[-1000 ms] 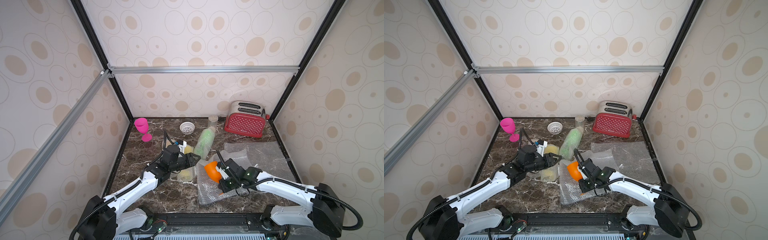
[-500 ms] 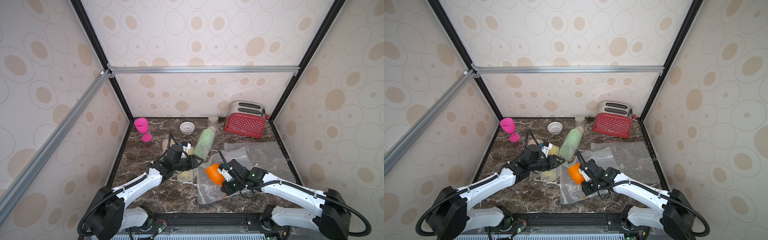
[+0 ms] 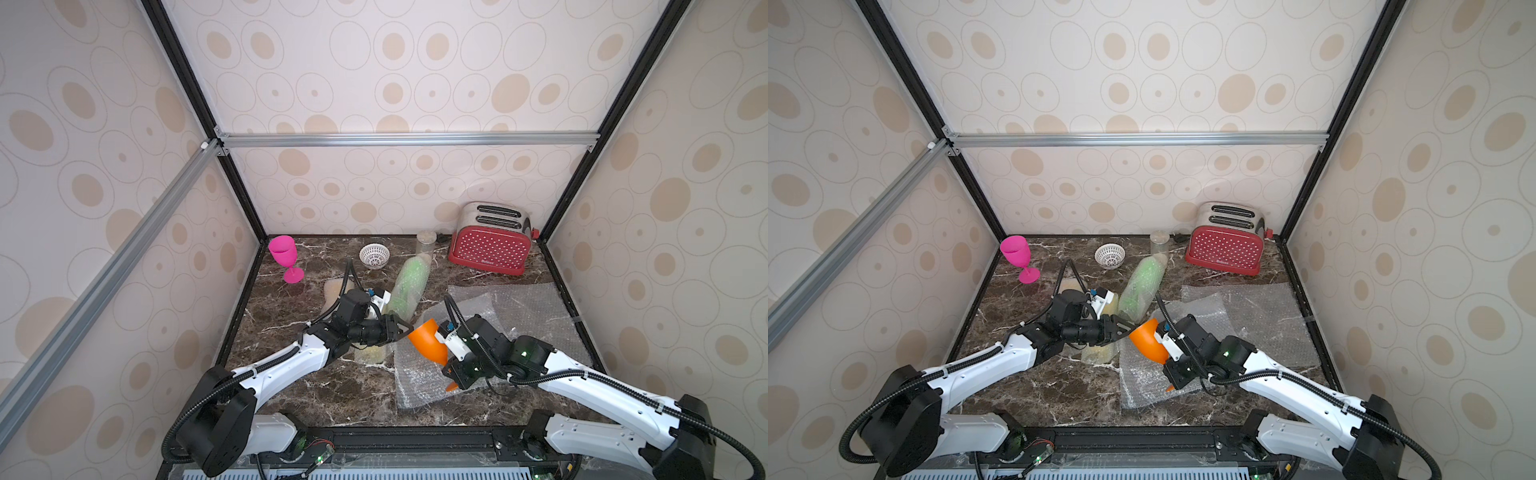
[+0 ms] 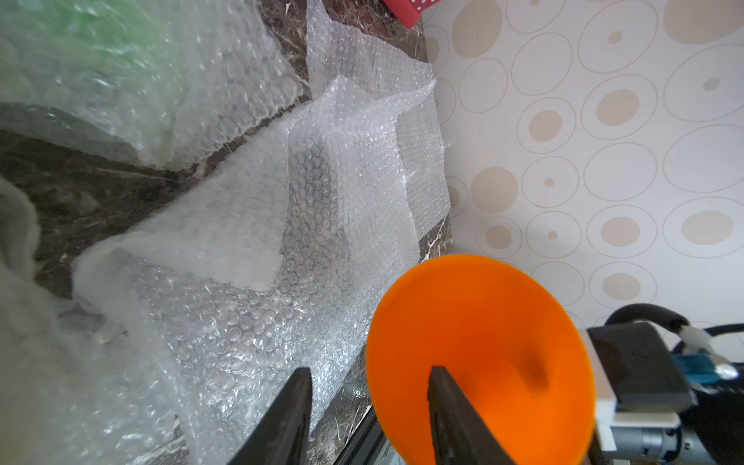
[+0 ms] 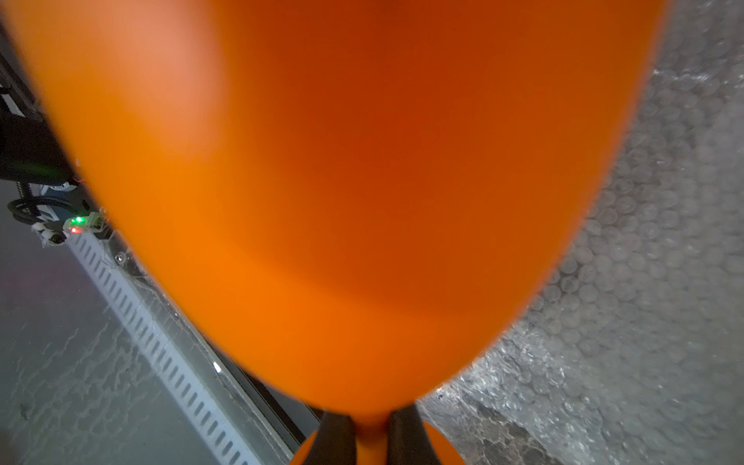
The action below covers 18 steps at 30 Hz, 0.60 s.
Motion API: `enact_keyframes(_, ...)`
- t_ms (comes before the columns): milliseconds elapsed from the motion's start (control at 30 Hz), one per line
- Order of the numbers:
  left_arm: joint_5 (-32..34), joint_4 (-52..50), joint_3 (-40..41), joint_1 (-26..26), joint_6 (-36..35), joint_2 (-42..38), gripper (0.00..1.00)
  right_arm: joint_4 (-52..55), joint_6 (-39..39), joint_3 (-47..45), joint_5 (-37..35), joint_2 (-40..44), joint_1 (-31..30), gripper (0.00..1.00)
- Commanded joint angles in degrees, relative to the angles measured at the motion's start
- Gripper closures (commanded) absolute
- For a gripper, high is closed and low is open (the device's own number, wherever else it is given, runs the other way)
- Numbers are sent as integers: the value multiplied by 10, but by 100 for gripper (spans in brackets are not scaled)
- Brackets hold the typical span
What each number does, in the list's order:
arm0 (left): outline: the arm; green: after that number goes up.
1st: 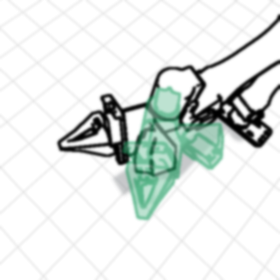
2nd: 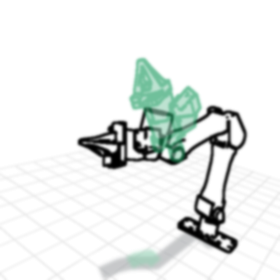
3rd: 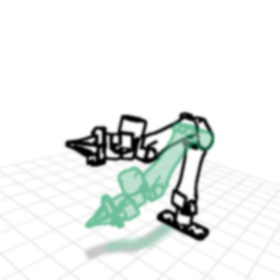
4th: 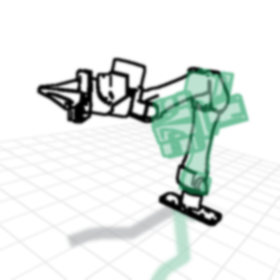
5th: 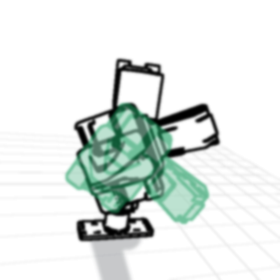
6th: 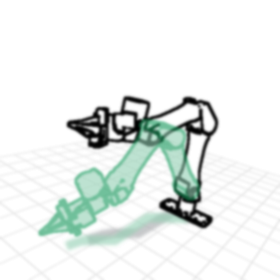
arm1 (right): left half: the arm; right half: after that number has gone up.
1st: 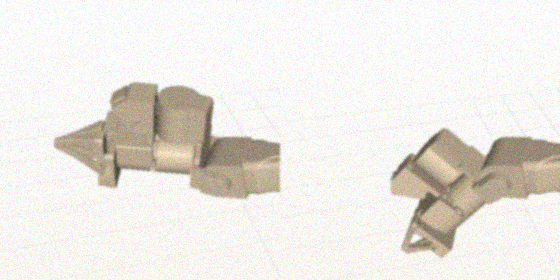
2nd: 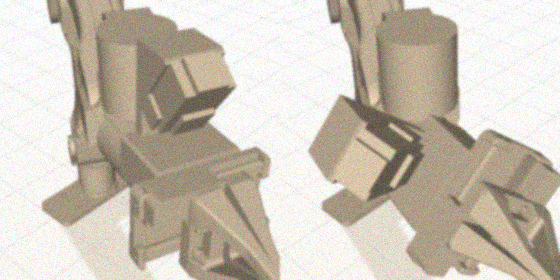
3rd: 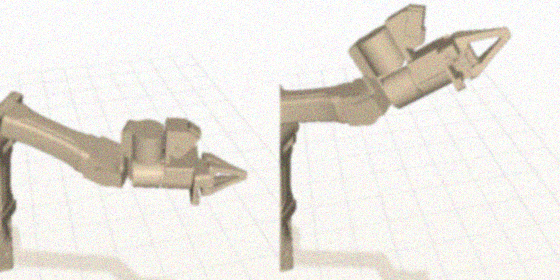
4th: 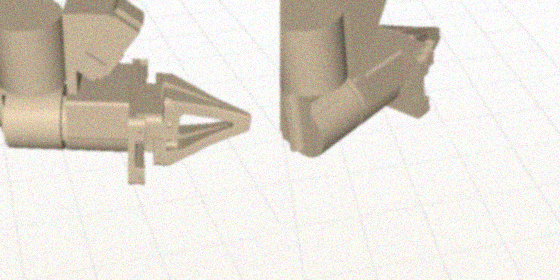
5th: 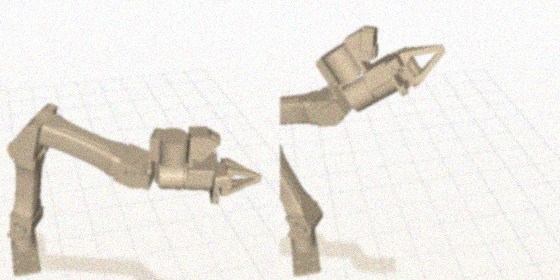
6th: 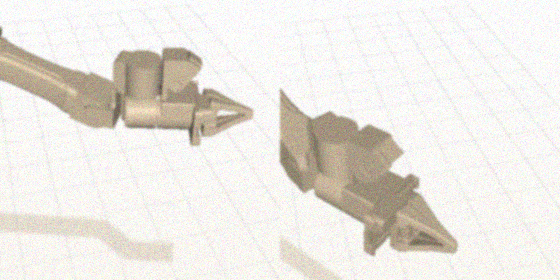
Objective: Unpack wine glasses from bubble wrap
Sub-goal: Place the wine glass at the center of the board.
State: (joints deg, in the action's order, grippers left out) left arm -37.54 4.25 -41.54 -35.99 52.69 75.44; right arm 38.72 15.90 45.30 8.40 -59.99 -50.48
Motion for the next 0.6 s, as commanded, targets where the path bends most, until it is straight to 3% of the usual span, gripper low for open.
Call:
enact_keyframes(0,-19,-5,-31,-14,-26,13,57,9,-26,23,-22,6,-6,87)
enact_keyframes(333,-26,-16,-44,-18,-39,25,78,15,-43,31,-42,3,-22,87)
enact_keyframes(433,-25,-30,-49,-20,-49,28,89,18,-49,34,-49,0,-23,87)
enact_keyframes(567,3,-68,-62,-20,-68,28,98,26,-54,42,-60,-8,-23,86)
